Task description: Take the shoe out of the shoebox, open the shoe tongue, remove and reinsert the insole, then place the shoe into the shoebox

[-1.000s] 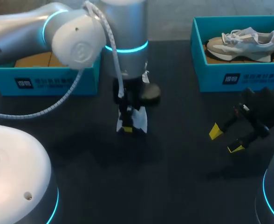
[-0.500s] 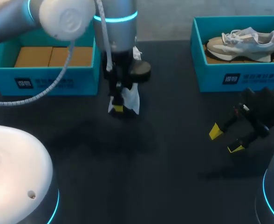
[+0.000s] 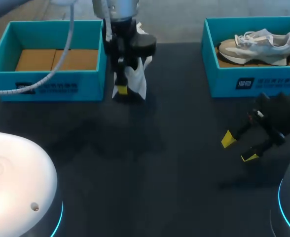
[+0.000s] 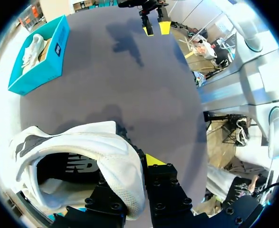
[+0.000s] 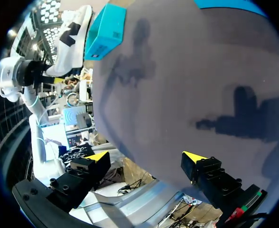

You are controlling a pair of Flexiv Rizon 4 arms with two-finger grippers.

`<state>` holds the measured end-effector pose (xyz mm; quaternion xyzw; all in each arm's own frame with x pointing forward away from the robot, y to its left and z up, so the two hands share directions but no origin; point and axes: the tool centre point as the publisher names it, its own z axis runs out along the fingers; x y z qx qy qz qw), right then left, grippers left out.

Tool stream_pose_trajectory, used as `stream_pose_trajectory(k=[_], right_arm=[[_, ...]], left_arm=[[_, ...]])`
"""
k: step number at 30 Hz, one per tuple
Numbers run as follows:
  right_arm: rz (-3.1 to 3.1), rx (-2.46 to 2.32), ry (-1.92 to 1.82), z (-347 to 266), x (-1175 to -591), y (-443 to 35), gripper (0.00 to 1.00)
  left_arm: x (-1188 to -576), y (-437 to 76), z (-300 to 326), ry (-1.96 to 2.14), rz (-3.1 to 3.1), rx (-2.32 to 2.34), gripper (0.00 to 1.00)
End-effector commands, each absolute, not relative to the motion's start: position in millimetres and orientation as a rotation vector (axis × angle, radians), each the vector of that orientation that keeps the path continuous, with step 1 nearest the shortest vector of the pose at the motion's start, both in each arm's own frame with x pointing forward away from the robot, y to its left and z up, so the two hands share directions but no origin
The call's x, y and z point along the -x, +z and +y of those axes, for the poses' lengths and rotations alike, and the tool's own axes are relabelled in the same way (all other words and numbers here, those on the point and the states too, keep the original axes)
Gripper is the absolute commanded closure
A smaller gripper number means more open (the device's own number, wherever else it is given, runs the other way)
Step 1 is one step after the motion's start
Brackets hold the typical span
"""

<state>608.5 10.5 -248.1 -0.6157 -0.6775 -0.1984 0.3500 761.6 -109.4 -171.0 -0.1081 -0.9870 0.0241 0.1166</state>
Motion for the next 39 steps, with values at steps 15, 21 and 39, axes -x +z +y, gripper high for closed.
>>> stream_pose_trajectory(k=[15,21,39], right_arm=[[-1.755,1.598,-0.514,11,-608,-248,0.0],[-1.755,1.598,-0.514,11,-608,-248,0.0],[-1.755,1.598,-0.514,11,-608,-248,0.0]], left_arm=[[-777,-134,-87,0.014,-2.901,0.274,1.0],[-777,-134,-87,0.014,-2.901,0.274,1.0],[-818,-102,7,-0.013,-2.968,0.214,1.0]])
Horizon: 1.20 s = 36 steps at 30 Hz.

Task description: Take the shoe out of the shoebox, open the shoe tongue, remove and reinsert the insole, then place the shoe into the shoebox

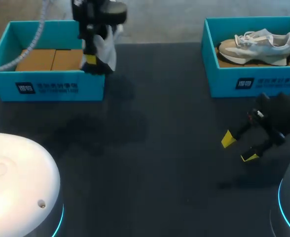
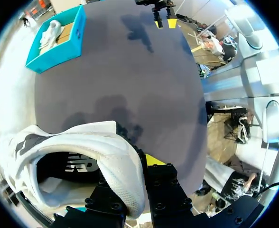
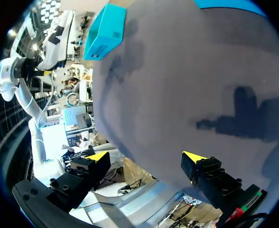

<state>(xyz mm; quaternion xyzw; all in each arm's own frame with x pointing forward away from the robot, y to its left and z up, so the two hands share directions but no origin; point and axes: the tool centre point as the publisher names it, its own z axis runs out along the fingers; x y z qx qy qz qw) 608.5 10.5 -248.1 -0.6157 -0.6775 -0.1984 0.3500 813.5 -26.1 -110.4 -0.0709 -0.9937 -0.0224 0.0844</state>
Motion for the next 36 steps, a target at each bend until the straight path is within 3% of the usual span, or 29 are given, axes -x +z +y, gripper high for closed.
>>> stream_pose_trajectory(k=[1,18,36], right_arm=[[-1.755,1.598,-0.514,11,-608,-248,0.0],[-1.755,1.598,-0.514,11,-608,-248,0.0],[-1.755,1.598,-0.514,11,-608,-248,0.0]], left_arm=[[-821,-100,14,-0.012,-2.972,0.211,1.0],[-873,-107,98,-0.035,-2.966,0.097,1.0],[-924,-124,148,-0.039,-2.931,0.065,1.0]])
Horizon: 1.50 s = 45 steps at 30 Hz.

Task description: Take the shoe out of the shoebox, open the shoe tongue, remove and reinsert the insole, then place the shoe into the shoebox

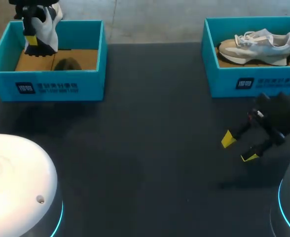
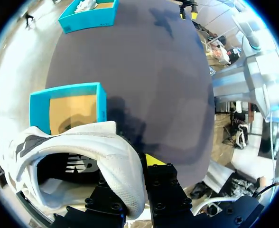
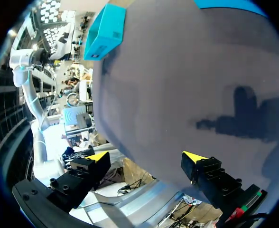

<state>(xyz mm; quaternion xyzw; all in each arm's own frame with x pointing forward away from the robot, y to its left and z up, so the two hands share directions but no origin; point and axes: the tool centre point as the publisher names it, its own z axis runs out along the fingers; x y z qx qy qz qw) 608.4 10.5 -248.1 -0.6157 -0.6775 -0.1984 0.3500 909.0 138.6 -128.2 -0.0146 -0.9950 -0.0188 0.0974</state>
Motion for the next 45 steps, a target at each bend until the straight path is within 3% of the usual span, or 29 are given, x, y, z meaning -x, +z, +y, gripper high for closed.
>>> stream_pose_trajectory(k=[1,21,37,45], right_arm=[[-1.755,1.598,-0.514,11,-608,-248,0.0],[-1.755,1.598,-0.514,11,-608,-248,0.0],[-1.755,1.598,-0.514,11,-608,-248,0.0],[-1.755,1.598,-0.514,11,-608,-248,0.0]], left_arm=[[-928,-123,151,-0.039,-2.931,0.065,1.0],[-1002,-144,231,-0.022,-2.899,0.171,1.0],[-1003,-145,233,-0.019,-2.893,0.159,1.0],[-1012,-164,250,-0.172,-2.821,0.762,1.0]])
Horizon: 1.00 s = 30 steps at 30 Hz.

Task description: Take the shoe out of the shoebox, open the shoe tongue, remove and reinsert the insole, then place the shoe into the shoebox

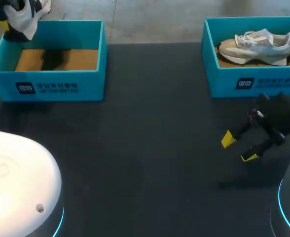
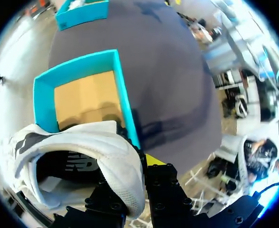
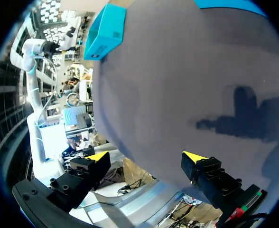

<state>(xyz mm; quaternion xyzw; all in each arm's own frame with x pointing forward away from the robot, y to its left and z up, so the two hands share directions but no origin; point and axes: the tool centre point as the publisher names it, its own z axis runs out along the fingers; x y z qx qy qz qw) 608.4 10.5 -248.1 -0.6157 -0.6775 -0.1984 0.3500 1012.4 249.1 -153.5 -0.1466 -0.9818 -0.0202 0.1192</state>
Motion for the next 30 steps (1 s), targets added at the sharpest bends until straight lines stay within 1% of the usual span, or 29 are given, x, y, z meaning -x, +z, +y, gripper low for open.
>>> stream_pose_trajectory(k=[1,6,11,16,20,30], right_arm=[[-1.755,1.598,-0.514,11,-608,-248,0.0],[-1.755,1.598,-0.514,11,-608,-248,0.0],[-1.755,1.598,-0.514,11,-608,-248,0.0],[-1.755,1.598,-0.514,11,-608,-248,0.0],[-1.755,1.598,-0.514,11,-608,-248,0.0],[-1.755,1.598,-0.514,11,-608,-248,0.0]], left_arm=[[-1013,-168,252,-0.182,-2.806,0.797,1.0],[-1015,-174,265,-0.146,-2.684,1.125,1.0],[-1017,-175,278,-0.119,-2.63,1.331,1.0],[-1021,-170,285,-0.17,-2.627,1.433,1.0],[-1024,-166,293,-0.209,-2.589,1.603,1.0],[-1026,-162,297,-0.213,-2.595,1.642,1.0]])
